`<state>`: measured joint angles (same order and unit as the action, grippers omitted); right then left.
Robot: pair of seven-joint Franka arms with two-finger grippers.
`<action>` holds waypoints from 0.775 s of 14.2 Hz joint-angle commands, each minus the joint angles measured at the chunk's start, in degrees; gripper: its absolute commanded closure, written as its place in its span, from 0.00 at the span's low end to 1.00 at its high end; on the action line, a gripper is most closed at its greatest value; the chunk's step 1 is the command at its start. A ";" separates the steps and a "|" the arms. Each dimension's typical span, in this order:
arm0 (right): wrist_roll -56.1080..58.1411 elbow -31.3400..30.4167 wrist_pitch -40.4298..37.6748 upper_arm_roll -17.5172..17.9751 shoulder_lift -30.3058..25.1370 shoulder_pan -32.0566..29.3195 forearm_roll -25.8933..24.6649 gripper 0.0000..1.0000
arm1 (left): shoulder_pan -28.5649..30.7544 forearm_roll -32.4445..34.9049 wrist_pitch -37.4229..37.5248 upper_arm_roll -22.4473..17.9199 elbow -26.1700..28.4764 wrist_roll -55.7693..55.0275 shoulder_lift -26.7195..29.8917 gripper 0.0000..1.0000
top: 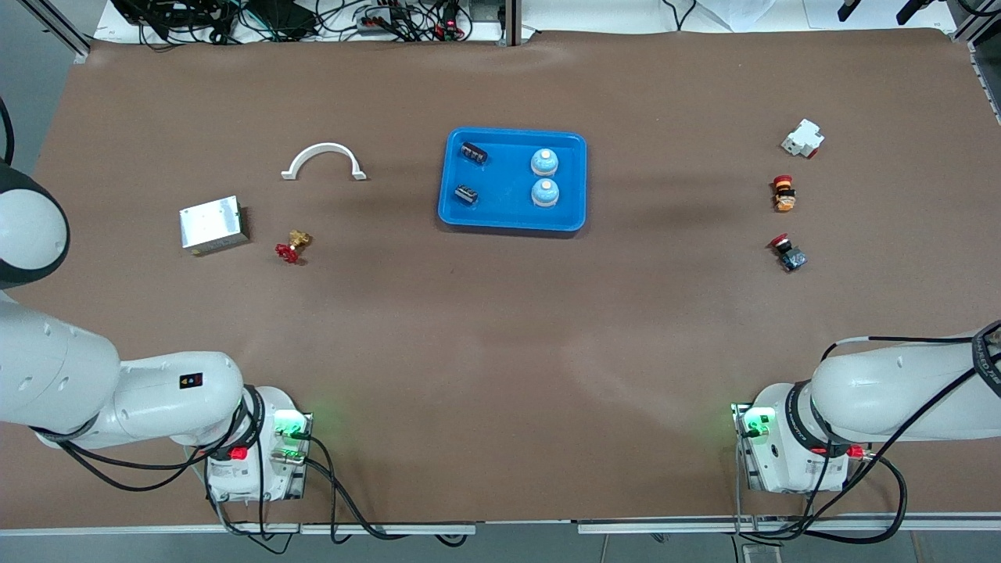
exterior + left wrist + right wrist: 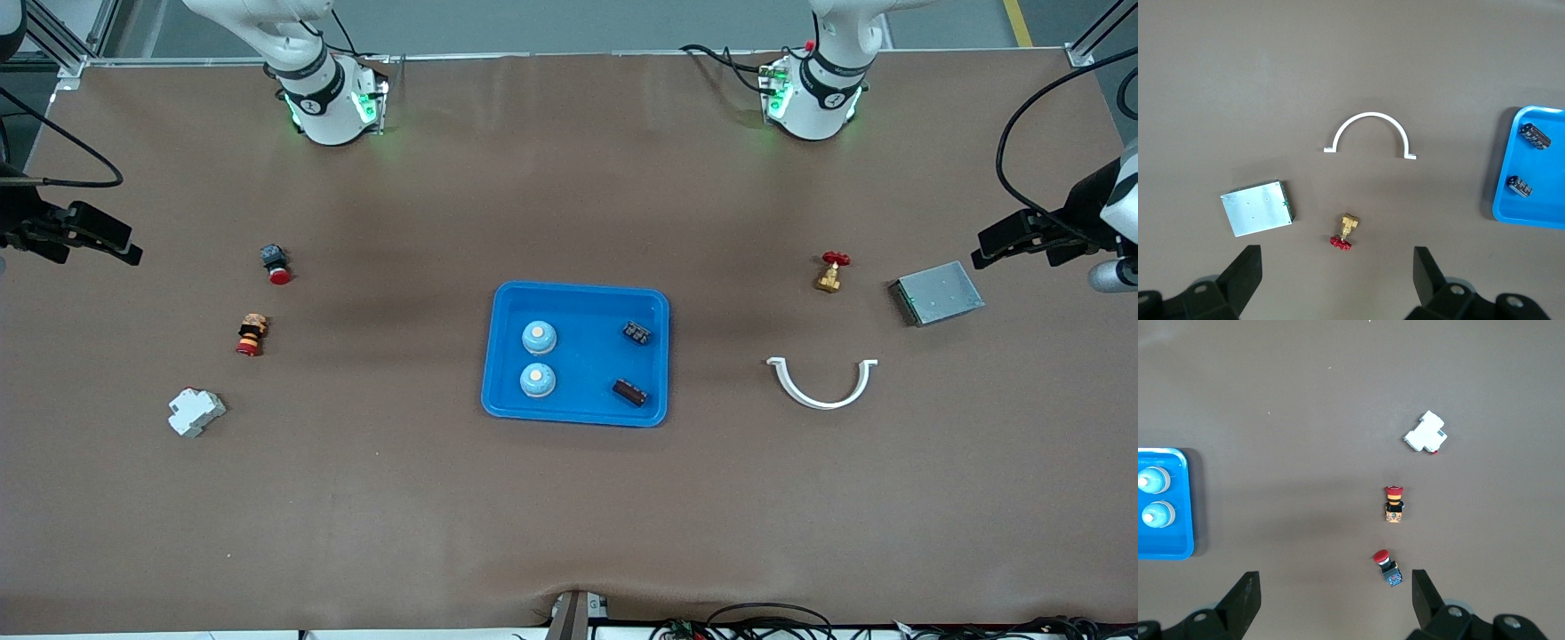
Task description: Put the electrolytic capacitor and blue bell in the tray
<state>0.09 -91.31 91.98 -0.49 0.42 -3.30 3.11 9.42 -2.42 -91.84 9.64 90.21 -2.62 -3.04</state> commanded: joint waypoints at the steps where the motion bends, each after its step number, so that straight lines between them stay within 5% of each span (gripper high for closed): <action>1: 0.62 -1.59 0.75 0.31 -1.56 -0.92 -0.21 0.00 | -0.19 1.02 1.23 0.46 -1.61 -0.54 -0.74 0.00; 11: -0.17 -1.59 1.45 0.57 -1.65 -0.65 -2.49 0.00 | -0.36 0.93 1.14 -0.06 -1.88 -0.10 -0.39 0.00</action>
<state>0.08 -91.31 92.66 -0.58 0.34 -3.37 1.43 9.42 -2.42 -91.84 9.66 89.36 -2.60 -3.39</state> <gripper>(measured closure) 0.000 0.000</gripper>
